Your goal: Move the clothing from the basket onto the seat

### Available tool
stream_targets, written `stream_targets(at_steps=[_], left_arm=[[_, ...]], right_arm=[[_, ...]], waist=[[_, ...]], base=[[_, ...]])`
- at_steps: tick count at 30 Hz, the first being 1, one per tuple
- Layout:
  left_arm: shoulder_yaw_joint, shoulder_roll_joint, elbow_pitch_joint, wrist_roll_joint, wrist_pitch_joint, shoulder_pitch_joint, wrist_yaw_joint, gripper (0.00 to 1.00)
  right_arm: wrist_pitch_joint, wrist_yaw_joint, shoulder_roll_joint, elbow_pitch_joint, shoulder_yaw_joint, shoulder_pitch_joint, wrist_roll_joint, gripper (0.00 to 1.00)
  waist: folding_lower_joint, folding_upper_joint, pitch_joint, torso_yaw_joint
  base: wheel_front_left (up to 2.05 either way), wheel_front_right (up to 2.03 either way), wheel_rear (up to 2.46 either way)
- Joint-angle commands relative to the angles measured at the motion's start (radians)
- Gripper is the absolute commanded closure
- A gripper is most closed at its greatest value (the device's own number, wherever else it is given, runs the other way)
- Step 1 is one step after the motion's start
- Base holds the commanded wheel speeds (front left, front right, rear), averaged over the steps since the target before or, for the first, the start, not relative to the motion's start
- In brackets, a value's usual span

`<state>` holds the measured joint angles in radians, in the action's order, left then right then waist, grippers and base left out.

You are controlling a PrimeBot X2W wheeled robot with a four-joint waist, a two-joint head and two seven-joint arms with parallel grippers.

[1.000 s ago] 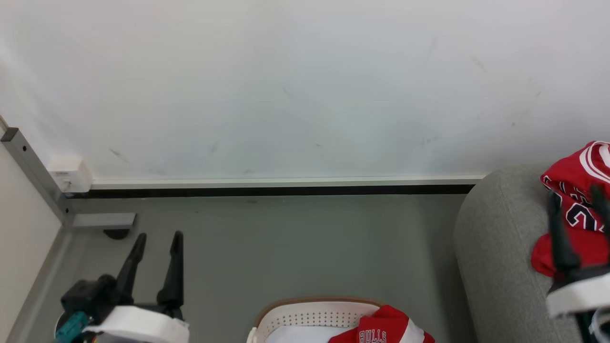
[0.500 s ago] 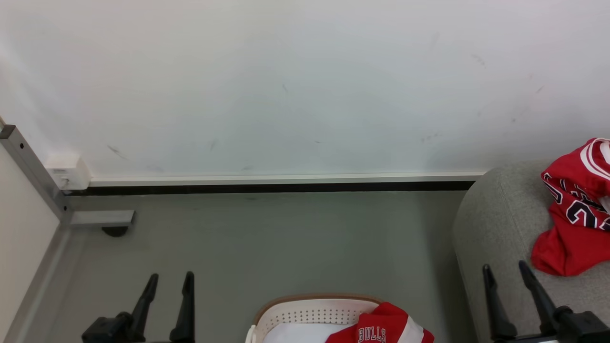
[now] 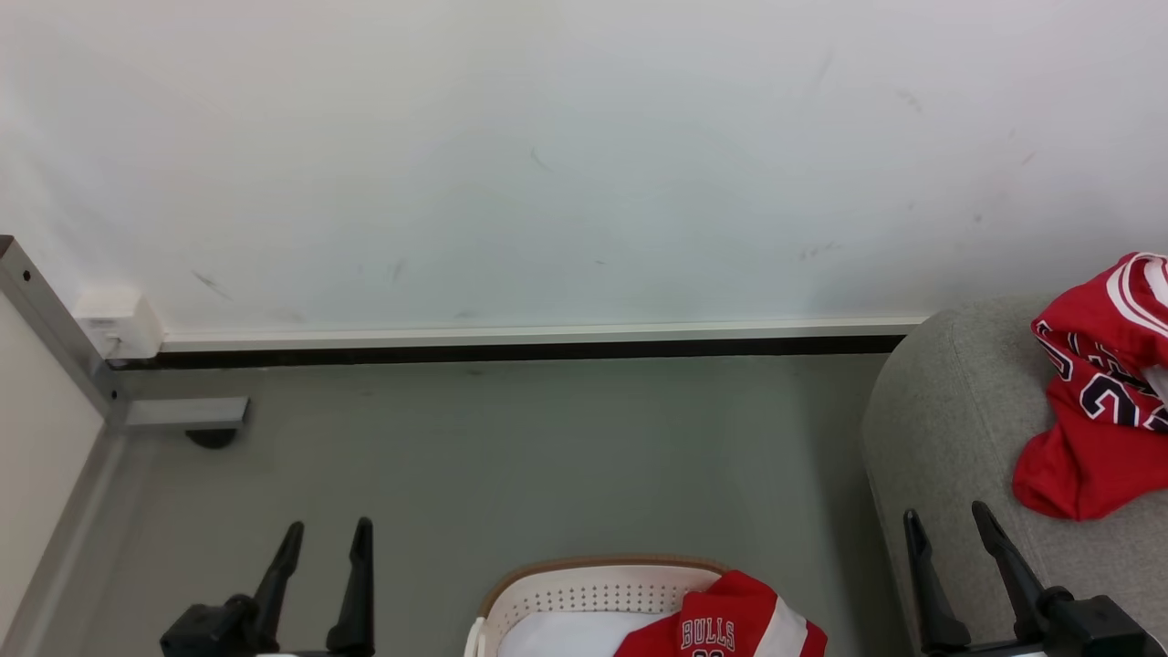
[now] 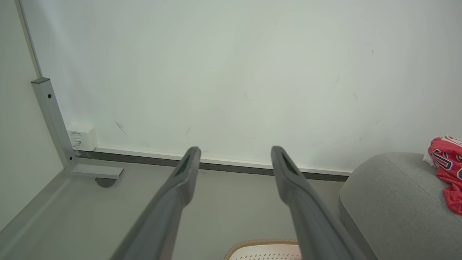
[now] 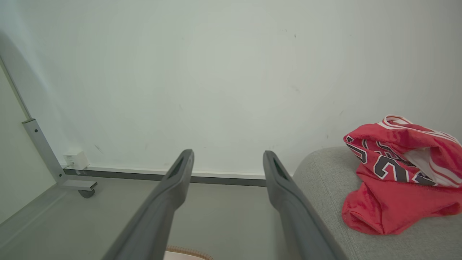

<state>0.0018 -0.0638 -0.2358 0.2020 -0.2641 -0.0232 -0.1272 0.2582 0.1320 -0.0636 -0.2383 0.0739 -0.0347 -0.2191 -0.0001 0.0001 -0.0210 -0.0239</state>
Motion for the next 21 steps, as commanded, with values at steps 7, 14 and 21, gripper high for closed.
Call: stream_targets(at_steps=[7,14,21], left_arm=[[0.002,0.004,-0.004,-0.01,0.0,-0.014,-0.003,0.0],[-0.018,-0.002,-0.008,0.002,0.0,-0.024,-0.003,0.0],[-0.046,-0.01,-0.007,0.02,0.0,-0.034,-0.004,0.0]], right_arm=[[0.007,-0.002,0.006,-0.007,0.003,-0.011,0.01,0.0],[0.007,-0.003,0.01,-0.007,-0.002,-0.022,0.004,0.0],[0.005,-0.003,0.009,-0.009,-0.025,-0.019,0.012,0.0]], waist=[[0.0001,-0.0001,0.008,-0.004],[0.0001,-0.0001,0.016,-0.015],[0.0001,-0.0001,0.044,-0.06]], base=[[0.0,0.0,0.0],[0.0,0.0,0.0],[0.0,0.0,0.0]])
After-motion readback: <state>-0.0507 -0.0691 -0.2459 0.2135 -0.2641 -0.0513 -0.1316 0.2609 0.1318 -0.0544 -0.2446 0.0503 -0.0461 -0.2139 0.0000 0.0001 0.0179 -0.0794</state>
